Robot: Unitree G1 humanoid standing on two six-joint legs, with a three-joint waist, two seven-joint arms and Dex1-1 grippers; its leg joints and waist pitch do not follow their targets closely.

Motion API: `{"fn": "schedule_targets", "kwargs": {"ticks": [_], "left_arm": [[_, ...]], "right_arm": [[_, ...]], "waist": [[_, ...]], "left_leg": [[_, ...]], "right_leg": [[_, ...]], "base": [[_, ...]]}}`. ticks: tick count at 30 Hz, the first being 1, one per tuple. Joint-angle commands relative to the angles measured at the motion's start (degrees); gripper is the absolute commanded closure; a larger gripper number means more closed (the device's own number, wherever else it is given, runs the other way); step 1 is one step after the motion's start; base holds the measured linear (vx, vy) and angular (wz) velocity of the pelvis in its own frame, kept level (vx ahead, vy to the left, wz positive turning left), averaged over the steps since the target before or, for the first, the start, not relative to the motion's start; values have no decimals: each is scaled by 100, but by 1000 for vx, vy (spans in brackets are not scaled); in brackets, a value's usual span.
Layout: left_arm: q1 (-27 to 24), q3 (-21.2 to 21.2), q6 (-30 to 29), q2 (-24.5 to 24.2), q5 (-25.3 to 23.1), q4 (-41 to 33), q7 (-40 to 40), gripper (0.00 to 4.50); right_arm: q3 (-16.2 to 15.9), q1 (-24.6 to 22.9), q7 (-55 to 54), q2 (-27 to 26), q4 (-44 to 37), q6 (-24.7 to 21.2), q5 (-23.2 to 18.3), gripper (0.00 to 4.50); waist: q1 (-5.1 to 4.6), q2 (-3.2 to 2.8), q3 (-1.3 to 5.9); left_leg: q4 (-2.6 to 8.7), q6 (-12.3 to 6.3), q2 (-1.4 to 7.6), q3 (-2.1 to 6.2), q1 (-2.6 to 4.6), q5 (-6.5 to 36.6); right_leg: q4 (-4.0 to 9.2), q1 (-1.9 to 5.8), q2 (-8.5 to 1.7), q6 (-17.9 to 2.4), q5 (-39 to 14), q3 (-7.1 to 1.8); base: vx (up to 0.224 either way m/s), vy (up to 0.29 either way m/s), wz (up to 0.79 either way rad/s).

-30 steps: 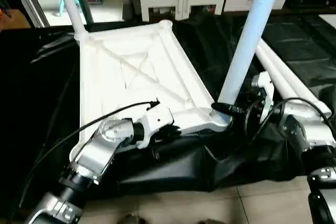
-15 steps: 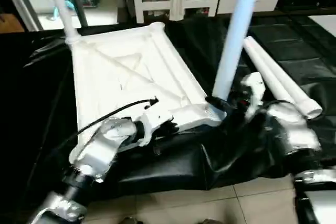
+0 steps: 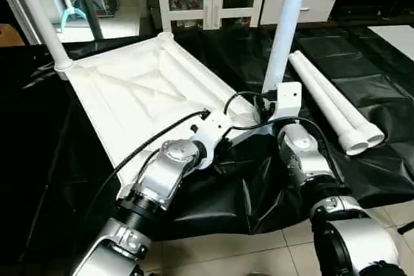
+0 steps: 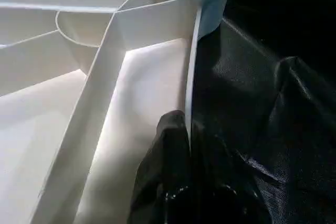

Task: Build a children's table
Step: Insert table leg to table base

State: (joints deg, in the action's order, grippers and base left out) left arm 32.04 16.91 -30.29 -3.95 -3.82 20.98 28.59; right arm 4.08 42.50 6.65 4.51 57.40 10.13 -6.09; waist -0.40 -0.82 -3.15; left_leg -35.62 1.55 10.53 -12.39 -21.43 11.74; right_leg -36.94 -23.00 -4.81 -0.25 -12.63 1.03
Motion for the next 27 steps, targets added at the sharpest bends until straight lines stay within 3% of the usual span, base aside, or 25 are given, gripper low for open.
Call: {"fn": "schedule_targets", "kwargs": {"ticks": [1,3,6,8,13,15,18,19,22,23,27], "left_arm": [[102,-303,197,-141,-139,70,-436,450],[-31,-227,359,-305,-89,-43,-165,450],[-231,-153,469,-509,-23,-235,213,450],[-361,-119,502,-660,43,-366,492,450],[-791,187,941,-1349,398,-960,1761,450],[-927,275,1014,-1536,496,-1173,2110,450],[-1020,400,1038,-1732,525,-1340,2403,450],[-1037,444,1089,-1761,533,-1351,2477,450],[-1057,492,1118,-1741,515,-1335,2488,450],[-1064,518,1139,-1718,499,-1336,2476,450],[-1060,523,1142,-1693,517,-1357,2482,450]], "right_arm": [[-190,-309,316,-429,412,-134,-30,259],[-172,-349,657,-379,252,70,-89,259],[-142,-429,1135,-160,-98,263,-194,189],[-92,-475,1538,32,-332,328,-303,180],[-120,-767,3500,848,-1320,-210,-905,135],[-198,-893,4120,1183,-1617,-457,-1025,112],[-282,-1051,4978,1773,-1985,-738,-1105,97],[-276,-1053,5235,1974,-2034,-871,-1118,89],[-271,-1063,5673,2165,-2116,-1178,-1264,89],[-264,-1047,5839,2251,-2087,-1250,-1294,89],[-243,-984,6032,2328,-1993,-1288,-1343,106]], "waist": [[-33,71,342],[-37,57,363],[-50,34,405],[-66,20,420],[-30,-8,419],[-15,6,392],[43,-28,401],[59,63,355],[83,53,337],[79,97,334],[81,96,335]], "left_leg": [[404,-335,194,153,48,1065],[399,-395,203,161,27,961],[372,-564,224,154,19,561],[341,-822,222,156,-33,265],[307,-1076,252,163,-25,9],[309,-1108,261,159,-18,-41],[296,-1154,294,174,21,-202],[308,-1166,282,147,11,-187],[319,-1121,281,152,5,-101],[322,-1091,284,148,0,-43],[316,-1046,279,154,-5,-64]], "right_leg": [[544,202,-228,-1319,-695,-143],[518,228,-241,-1369,-478,-144],[437,251,-240,-1537,207,-139],[384,292,-241,-1697,830,-125],[333,298,-229,-1880,1342,-118],[321,286,-215,-1934,1364,-101],[306,268,-220,-1962,1462,-79],[320,253,-210,-1949,1334,-84],[344,255,-238,-1920,1017,-88],[354,262,-238,-1890,884,-91],[356,255,-253,-1845,733,-92]], "base": [[0,0,0],[0,0,0],[0,0,0],[0,0,0],[0,0,0],[0,0,0],[0,0,0],[0,0,0],[0,0,0],[0,0,0],[0,0,0]]}}
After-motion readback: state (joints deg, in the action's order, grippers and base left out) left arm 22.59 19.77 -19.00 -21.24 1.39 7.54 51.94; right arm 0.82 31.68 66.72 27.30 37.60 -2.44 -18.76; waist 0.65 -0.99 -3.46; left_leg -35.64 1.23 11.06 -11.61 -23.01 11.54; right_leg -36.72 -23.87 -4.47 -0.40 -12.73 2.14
